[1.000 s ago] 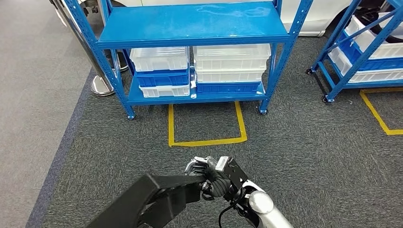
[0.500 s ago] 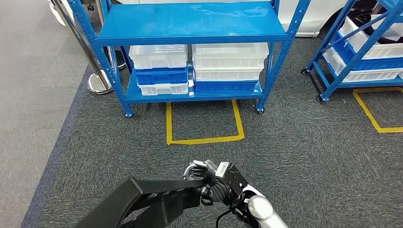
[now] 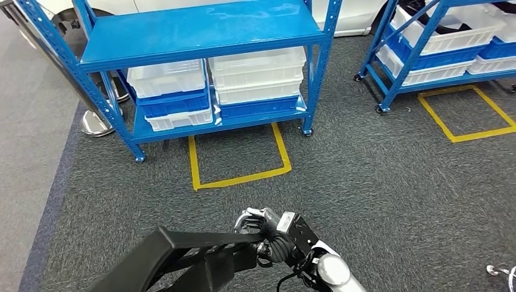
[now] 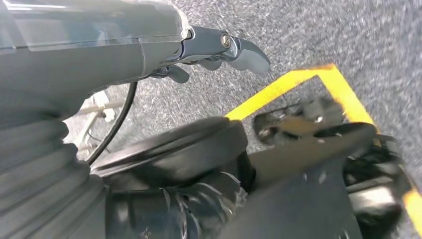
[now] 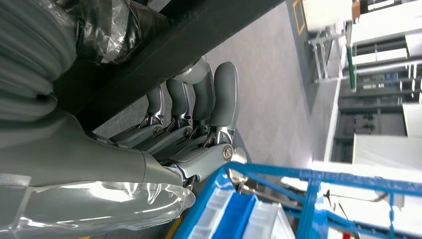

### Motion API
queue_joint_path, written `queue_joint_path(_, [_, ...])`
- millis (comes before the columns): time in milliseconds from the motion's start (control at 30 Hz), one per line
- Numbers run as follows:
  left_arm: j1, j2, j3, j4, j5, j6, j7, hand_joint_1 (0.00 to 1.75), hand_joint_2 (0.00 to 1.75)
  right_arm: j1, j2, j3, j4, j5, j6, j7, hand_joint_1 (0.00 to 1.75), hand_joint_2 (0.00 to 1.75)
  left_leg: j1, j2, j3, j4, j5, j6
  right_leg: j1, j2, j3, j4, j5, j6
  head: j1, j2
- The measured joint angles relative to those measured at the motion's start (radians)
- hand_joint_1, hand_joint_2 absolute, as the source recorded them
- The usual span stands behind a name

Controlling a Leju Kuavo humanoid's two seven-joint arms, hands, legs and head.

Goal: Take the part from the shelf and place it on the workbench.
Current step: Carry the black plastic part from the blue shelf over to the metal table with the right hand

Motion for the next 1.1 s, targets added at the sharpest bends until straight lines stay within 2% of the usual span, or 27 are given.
queue_joint_path(33, [0.002, 0.000, -0.001, 0.000, -0.001, -0.001, 0.001, 0.00, 1.75, 0.002, 0.000, 0.000, -0.005, 0.002, 0.000, -0.003, 1.75, 1.75, 0.000, -0.018, 0.025, -0.056, 0.021, 0.004, 0.001, 0.010, -0.002, 0.003, 0.002, 0.003, 0.000, 0.000])
queue_joint_path(100, [0.005, 0.000, -0.003, 0.000, -0.002, -0.004, 0.002, 0.00, 1.75, 0.007, 0.001, 0.000, -0.014, 0.005, -0.002, -0.008, 1.75, 1.75, -0.002, -0.041, 0.045, -0.107, 0.026, 0.008, -0.001, 0.026, -0.013, 0.005, 0.009, 0.015, 0.000, 0.000])
queue_joint_path(167, [0.005, -0.001, -0.006, 0.000, -0.005, -0.007, 0.004, 0.00, 1.75, 0.019, 0.002, 0.000, -0.024, 0.009, -0.006, -0.013, 1.75, 1.75, 0.000, -0.028, 0.047, -0.121, 0.031, 0.011, -0.003, 0.039, -0.021, 0.001, 0.018, 0.030, -0.001, 0.000])
queue_joint_path(200, [0.005, -0.002, -0.009, 0.000, -0.007, -0.008, 0.004, 0.00, 1.75, 0.026, 0.001, 0.000, -0.030, 0.012, -0.009, -0.015, 1.75, 1.75, 0.003, -0.019, 0.048, -0.128, 0.037, 0.015, -0.002, 0.033, -0.025, 0.005, 0.014, 0.036, 0.000, 0.000])
queue_joint_path(233, [0.005, -0.003, -0.012, 0.000, -0.011, -0.008, 0.005, 0.00, 1.75, 0.032, 0.001, 0.000, -0.035, 0.015, -0.012, -0.018, 1.75, 1.75, 0.006, -0.007, 0.049, -0.135, 0.043, 0.019, 0.000, 0.019, -0.034, 0.025, -0.002, 0.041, 0.002, 0.000])
queue_joint_path(267, [0.006, -0.003, -0.014, 0.000, -0.014, -0.008, 0.006, 0.00, 1.75, 0.037, 0.000, 0.000, -0.039, 0.019, -0.016, -0.022, 1.75, 1.75, 0.009, 0.005, 0.049, -0.141, 0.048, 0.023, 0.000, 0.000, -0.052, 0.067, -0.030, 0.045, 0.004, 0.000])
queue_joint_path(333, [0.008, -0.003, -0.020, 0.000, -0.025, -0.007, 0.009, 0.00, 1.75, 0.051, -0.001, 0.000, -0.049, 0.027, -0.022, -0.029, 1.75, 1.75, 0.006, 0.031, 0.045, -0.141, 0.051, 0.026, -0.004, -0.032, -0.105, 0.190, -0.097, 0.053, 0.007, 0.000])
queue_joint_path(367, [0.008, -0.003, -0.023, 0.000, -0.031, -0.006, 0.011, 0.00, 1.75, 0.061, -0.002, -0.001, -0.055, 0.030, -0.026, -0.032, 1.75, 1.75, 0.005, 0.043, 0.043, -0.140, 0.050, 0.026, -0.006, -0.039, -0.123, 0.239, -0.116, 0.057, 0.007, 0.000])
queue_joint_path(400, [0.007, -0.003, -0.027, 0.000, -0.037, -0.005, 0.014, 0.00, 1.75, 0.073, -0.004, -0.002, -0.062, 0.032, -0.029, -0.035, 1.75, 1.75, 0.005, 0.055, 0.042, -0.139, 0.050, 0.026, -0.009, -0.042, -0.126, 0.257, -0.116, 0.060, 0.007, 0.000])
queue_joint_path(433, [0.007, -0.003, -0.032, 0.000, -0.044, -0.005, 0.016, 0.00, 1.75, 0.085, -0.006, -0.005, -0.069, 0.033, -0.032, -0.038, 1.75, 1.75, 0.005, 0.066, 0.041, -0.137, 0.049, 0.025, -0.011, -0.046, -0.108, 0.234, -0.099, 0.061, 0.007, 0.000])
queue_joint_path(467, [0.006, -0.003, -0.037, 0.000, -0.049, -0.004, 0.018, 0.00, 1.75, 0.094, -0.008, -0.008, -0.076, 0.035, -0.033, -0.039, 1.75, 1.75, 0.005, 0.076, 0.041, -0.135, 0.048, 0.024, -0.012, -0.053, -0.072, 0.177, -0.070, 0.061, 0.007, 0.000])
queue_joint_path(533, [0.004, -0.004, -0.047, 0.000, -0.057, -0.004, 0.024, 0.00, 1.75, 0.103, -0.010, -0.015, -0.092, 0.038, -0.034, -0.042, 1.75, 1.75, 0.001, 0.095, 0.041, -0.130, 0.043, 0.017, -0.008, -0.092, 0.002, 0.045, -0.030, 0.054, 0.007, 0.000])
queue_joint_path(567, [0.003, -0.004, -0.051, 0.000, -0.060, -0.004, 0.026, 0.00, 1.75, 0.106, -0.011, -0.019, -0.099, 0.040, -0.033, -0.043, 1.75, 1.75, -0.001, 0.102, 0.041, -0.128, 0.041, 0.013, -0.003, -0.104, 0.022, 0.007, -0.023, 0.048, 0.007, 0.000])
queue_joint_path(600, [0.002, -0.004, -0.054, 0.000, -0.061, -0.003, 0.028, 0.00, 1.75, 0.109, -0.011, -0.023, -0.106, 0.041, -0.033, -0.045, 1.75, 1.75, -0.004, 0.109, 0.042, -0.127, 0.040, 0.008, 0.001, -0.111, 0.027, -0.008, -0.025, 0.042, 0.007, 0.000])
queue_joint_path(667, [0.000, -0.004, -0.061, 0.000, -0.063, -0.003, 0.029, 0.00, 1.75, 0.116, -0.012, -0.029, -0.114, 0.042, -0.033, -0.045, 1.75, 1.75, -0.005, 0.121, 0.044, -0.128, 0.039, -0.002, 0.002, -0.091, 0.023, -0.010, -0.020, 0.030, 0.006, 0.000])
queue_joint_path(700, [-0.002, -0.003, -0.064, 0.000, -0.063, -0.003, 0.029, 0.00, 1.75, 0.120, -0.012, -0.031, -0.118, 0.043, -0.033, -0.045, 1.75, 1.75, -0.004, 0.113, 0.043, -0.123, 0.032, -0.007, 0.000, -0.083, 0.023, -0.013, -0.017, 0.024, 0.006, 0.000])
queue_joint_path(767, [-0.004, -0.003, -0.068, 0.000, -0.064, -0.003, 0.029, 0.00, 1.75, 0.124, -0.012, -0.034, -0.125, 0.043, -0.033, -0.046, 1.75, 1.75, 0.000, 0.070, 0.021, -0.067, -0.012, -0.016, -0.006, -0.065, 0.021, -0.019, -0.009, 0.010, 0.006, 0.000])
queue_joint_path(800, [-0.005, -0.003, -0.070, 0.000, -0.064, -0.003, 0.029, 0.00, 1.75, 0.125, -0.012, -0.034, -0.127, 0.044, -0.033, -0.046, 1.75, 1.75, 0.002, 0.046, -0.003, -0.008, -0.048, -0.019, -0.007, -0.057, 0.018, -0.019, -0.007, 0.006, 0.006, 0.000])
queue_joint_path(833, [-0.007, -0.003, -0.070, 0.000, -0.064, -0.003, 0.028, 0.00, 1.75, 0.126, -0.012, -0.034, -0.128, 0.044, -0.033, -0.046, 1.75, 1.75, 0.002, 0.033, -0.032, 0.063, -0.082, -0.020, -0.006, -0.047, 0.016, -0.019, -0.006, 0.003, 0.006, 0.000])
queue_joint_path(867, [-0.010, -0.003, -0.070, 0.000, -0.063, -0.003, 0.028, 0.00, 1.75, 0.127, -0.012, -0.034, -0.128, 0.044, -0.033, -0.046, 1.75, 1.75, 0.002, 0.029, -0.057, 0.123, -0.104, -0.020, -0.004, -0.036, 0.015, -0.018, -0.004, 0.001, 0.006, 0.000])
queue_joint_path(900, [-0.012, -0.003, -0.070, 0.000, -0.063, -0.003, 0.028, 0.00, 1.75, 0.129, -0.012, -0.034, -0.128, 0.044, -0.033, -0.046, 1.75, 1.75, 0.002, 0.027, -0.068, 0.154, -0.106, -0.020, -0.003, -0.024, 0.014, -0.017, -0.003, 0.001, 0.006, 0.000])
queue_joint_path(933, [-0.013, -0.003, -0.071, 0.000, -0.063, -0.003, 0.028, 0.00, 1.75, 0.131, -0.012, -0.034, -0.128, 0.044, -0.033, -0.046, 1.75, 1.75, 0.001, 0.026, -0.061, 0.146, -0.089, -0.018, -0.002, -0.011, 0.013, -0.016, -0.003, 0.001, 0.006, 0.000])
queue_joint_path(967, [-0.012, -0.003, -0.071, 0.000, -0.064, -0.003, 0.029, 0.00, 1.75, 0.132, -0.012, -0.034, -0.128, 0.044, -0.033, -0.046, 1.75, 1.75, 0.001, 0.022, -0.038, 0.099, -0.055, -0.014, -0.002, 0.002, 0.013, -0.013, -0.002, 0.001, 0.006, 0.000])
queue_joint_path(1000, [-0.010, -0.003, -0.071, 0.000, -0.064, -0.003, 0.029, 0.00, 1.75, 0.132, -0.012, -0.034, -0.129, 0.044, -0.033, -0.046, 1.75, 1.75, 0.002, 0.007, -0.007, 0.031, -0.017, -0.010, -0.002, 0.015, 0.013, -0.010, -0.002, 0.002, 0.006, 0.000])
queue_joint_path(1033, [-0.008, -0.003, -0.071, 0.000, -0.064, -0.003, 0.029, 0.00, 1.75, 0.132, -0.012, -0.034, -0.130, 0.044, -0.033, -0.046, 1.75, 1.75, 0.002, -0.018, 0.019, -0.030, 0.010, -0.005, -0.001, 0.027, 0.010, -0.007, -0.001, 0.005, 0.006, 0.000])
queue_joint_path(1067, [-0.007, -0.003, -0.072, 0.000, -0.064, -0.003, 0.030, 0.00, 1.75, 0.131, -0.012, -0.035, -0.131, 0.044, -0.033, -0.046, 1.75, 1.75, 0.002, -0.040, 0.038, -0.080, 0.024, -0.002, -0.003, 0.038, 0.004, -0.003, 0.001, 0.010, 0.006, 0.000])
queue_joint_path(1100, [-0.006, -0.003, -0.072, 0.000, -0.064, -0.003, 0.030, 0.00, 1.75, 0.131, -0.012, -0.035, -0.132, 0.045, -0.033, -0.046, 1.75, 1.75, 0.001, -0.056, 0.047, -0.107, 0.026, 0.001, -0.005, 0.048, -0.004, -0.001, 0.005, 0.017, 0.006, 0.000])
